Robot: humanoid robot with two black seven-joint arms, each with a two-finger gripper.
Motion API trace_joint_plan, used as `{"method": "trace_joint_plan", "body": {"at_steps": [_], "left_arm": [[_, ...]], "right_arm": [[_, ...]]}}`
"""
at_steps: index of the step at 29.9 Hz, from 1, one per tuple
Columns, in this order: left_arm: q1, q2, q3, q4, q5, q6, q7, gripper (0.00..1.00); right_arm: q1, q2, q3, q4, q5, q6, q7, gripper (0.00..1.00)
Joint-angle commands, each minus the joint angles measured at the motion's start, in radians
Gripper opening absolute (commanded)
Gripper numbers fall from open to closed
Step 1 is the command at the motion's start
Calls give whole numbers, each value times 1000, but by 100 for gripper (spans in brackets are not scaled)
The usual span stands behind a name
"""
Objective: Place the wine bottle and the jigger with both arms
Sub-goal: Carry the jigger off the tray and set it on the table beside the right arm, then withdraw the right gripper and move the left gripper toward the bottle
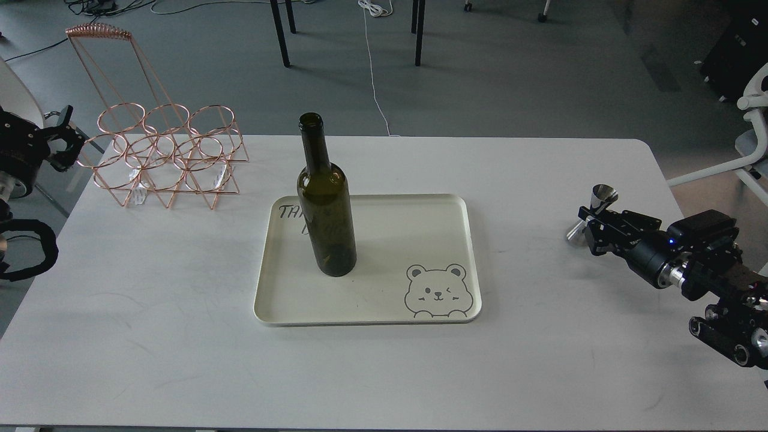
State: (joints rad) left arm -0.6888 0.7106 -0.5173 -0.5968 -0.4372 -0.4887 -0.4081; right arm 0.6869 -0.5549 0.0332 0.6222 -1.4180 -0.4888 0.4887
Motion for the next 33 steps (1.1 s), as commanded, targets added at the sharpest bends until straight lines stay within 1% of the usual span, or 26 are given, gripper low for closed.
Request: {"method": "trace_joint_plan", "body": {"at_steps": [1,4,7,8,10,12,14,16,18,20,22,25,30,33], "left_arm": [[0,1,0,0,0,0,0,98],[0,1,0,0,0,0,0,98],[0,1,-1,-1,0,0,0,98],[0,1,-1,-4,0,0,0,98],[0,3,-3,-5,0,0,-1,98],[0,3,-3,-6,0,0,-1,98],[0,3,-3,-6,0,0,-1,98],[0,4,-3,-6,0,0,-1,98],[0,4,-3,-6,0,0,-1,98],[0,6,-1,-8,1,0,0,98],[0,16,2,-12,5,0,8,98],[2,39,10,-50,38,0,8,98],[5,133,10,-173,143,0,6,98],[9,190,13,-244,173,0,9,98]], "right_arm": [[-1,-11,-6,14,1,0,0,42],[-15,-26,-6,53,1,0,0,45],[-30,-83,-6,121,1,0,0,52],[-36,-112,-6,161,1,0,0,57],[-55,-184,-4,242,1,0,0,70],[-72,-256,-2,312,1,0,0,77],[-93,-310,-2,358,1,0,0,79],[-113,-367,2,395,1,0,0,84],[-116,-431,11,433,14,0,0,85],[-107,-480,28,477,72,0,0,87],[-98,-510,63,502,161,0,0,92],[-58,-517,100,493,250,0,0,94],[114,-510,106,472,382,0,0,95],[180,-484,106,421,485,0,0,95]]}}
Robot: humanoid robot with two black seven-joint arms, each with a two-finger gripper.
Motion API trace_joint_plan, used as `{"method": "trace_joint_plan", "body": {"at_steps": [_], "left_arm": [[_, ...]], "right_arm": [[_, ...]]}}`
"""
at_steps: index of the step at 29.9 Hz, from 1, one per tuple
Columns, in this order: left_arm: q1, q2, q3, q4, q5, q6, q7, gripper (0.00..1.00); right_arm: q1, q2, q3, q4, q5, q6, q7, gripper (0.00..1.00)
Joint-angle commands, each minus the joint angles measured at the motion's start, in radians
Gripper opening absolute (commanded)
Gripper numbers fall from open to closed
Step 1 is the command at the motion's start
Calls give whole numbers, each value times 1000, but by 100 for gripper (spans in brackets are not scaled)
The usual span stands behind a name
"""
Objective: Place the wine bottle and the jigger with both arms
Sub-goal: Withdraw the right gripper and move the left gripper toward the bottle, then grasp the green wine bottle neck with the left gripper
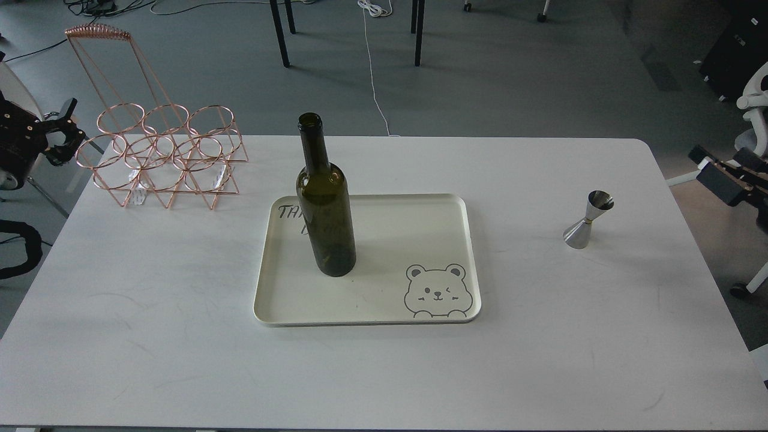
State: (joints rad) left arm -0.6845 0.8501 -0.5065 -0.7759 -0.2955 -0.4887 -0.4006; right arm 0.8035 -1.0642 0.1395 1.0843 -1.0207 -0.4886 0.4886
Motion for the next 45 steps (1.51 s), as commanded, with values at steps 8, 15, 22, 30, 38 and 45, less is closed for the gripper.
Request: {"method": "trace_joint_plan", "body": {"at_steps": [8,15,22,30,38,45], "left_arm": [[13,236,5,-299,307,0,-6,98],[-1,337,-12,-473,532,0,-10,98],[-41,354,-50,-657,910,114,-17,98],[-49,330,-47,-726,1320,219,-17,98],[-46,326,-43,-809,1656,314,-17,97],[-32,265,-33,-881,2102,455,-52,94]], "right_arm": [[157,211,3,-222,246,0,0,97],[151,280,63,-244,373,73,0,98],[148,326,182,-329,629,338,0,98],[118,398,230,-443,928,640,0,99],[56,400,308,-563,1268,977,0,99],[56,400,325,-566,1278,977,0,99]]}}
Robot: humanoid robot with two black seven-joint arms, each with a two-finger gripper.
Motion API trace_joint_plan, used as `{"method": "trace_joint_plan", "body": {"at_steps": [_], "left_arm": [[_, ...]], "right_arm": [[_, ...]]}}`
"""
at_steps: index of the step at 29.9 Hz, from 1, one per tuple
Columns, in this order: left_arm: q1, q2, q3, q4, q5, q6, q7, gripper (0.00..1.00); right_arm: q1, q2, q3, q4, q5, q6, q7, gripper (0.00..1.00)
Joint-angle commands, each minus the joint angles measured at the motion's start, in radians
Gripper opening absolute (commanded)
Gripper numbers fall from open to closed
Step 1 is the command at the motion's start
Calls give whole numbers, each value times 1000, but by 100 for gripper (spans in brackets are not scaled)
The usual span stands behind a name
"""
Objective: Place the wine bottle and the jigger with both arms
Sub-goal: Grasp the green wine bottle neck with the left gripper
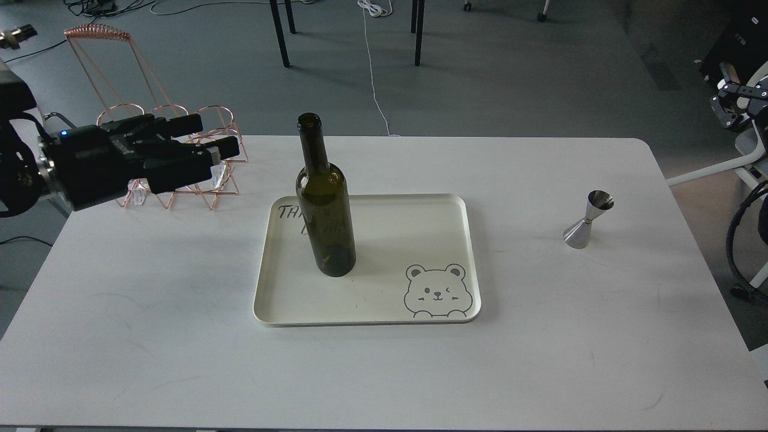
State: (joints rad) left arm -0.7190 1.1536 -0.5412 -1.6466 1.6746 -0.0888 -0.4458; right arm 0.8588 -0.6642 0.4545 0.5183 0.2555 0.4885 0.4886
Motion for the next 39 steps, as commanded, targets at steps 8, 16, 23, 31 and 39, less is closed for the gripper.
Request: {"method": "trace_joint_plan", "body": {"at_steps": [8,16,23,31,39], "left_arm": [[-2,-115,13,17,194,26,62,98],[-11,-190,11,31,178,-42,148,97],[-28,-249,7,33,177,4,148,86],[-31,-293,6,47,181,9,151,86],[-34,-359,4,90,186,9,156,86]], "right_arm": [[0,-2,19,-3,2,0,0,99],[-12,-8,19,-4,2,0,0,99],[-14,-8,19,-3,2,0,0,99],[-14,-8,21,-4,2,0,0,99],[-14,-12,23,-4,2,0,0,99]]}}
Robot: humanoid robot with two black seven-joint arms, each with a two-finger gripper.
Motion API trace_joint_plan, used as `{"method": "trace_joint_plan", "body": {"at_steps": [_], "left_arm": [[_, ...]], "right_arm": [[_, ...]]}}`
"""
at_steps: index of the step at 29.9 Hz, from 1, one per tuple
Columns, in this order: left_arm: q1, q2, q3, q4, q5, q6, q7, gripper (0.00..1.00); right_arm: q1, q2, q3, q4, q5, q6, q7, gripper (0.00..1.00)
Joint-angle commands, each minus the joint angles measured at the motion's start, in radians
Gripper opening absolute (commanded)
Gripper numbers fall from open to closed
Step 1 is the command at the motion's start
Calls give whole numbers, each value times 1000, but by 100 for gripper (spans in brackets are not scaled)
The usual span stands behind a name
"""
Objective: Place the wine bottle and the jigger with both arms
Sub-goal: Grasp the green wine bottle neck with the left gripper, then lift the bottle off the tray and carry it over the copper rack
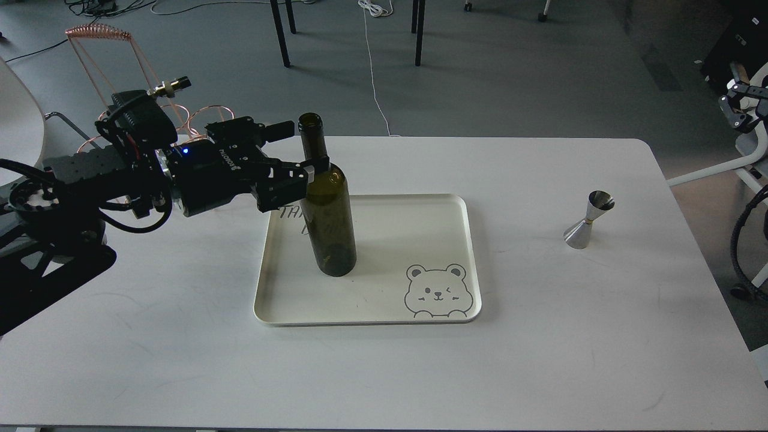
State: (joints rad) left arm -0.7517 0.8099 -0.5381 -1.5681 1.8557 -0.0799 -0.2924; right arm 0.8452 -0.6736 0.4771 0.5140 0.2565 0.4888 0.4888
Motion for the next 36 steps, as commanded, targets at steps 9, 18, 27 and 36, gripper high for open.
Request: {"method": "trace_joint_plan", "body": {"at_steps": [9,18,27,36], "left_arm": [[-3,-29,1,49,5,2,-4,64],[-3,-18,0,40,2,9,-8,40],[-3,-21,3,30,3,34,-7,27],[-15,38,-17,-19,-3,34,-8,9]], "right_arm": [[0,-6,0,-23,0,0,0,99],[0,-4,-2,-80,0,0,0,99],[0,-4,-3,-95,0,0,0,99],[0,-4,-5,-94,0,0,0,99]]}}
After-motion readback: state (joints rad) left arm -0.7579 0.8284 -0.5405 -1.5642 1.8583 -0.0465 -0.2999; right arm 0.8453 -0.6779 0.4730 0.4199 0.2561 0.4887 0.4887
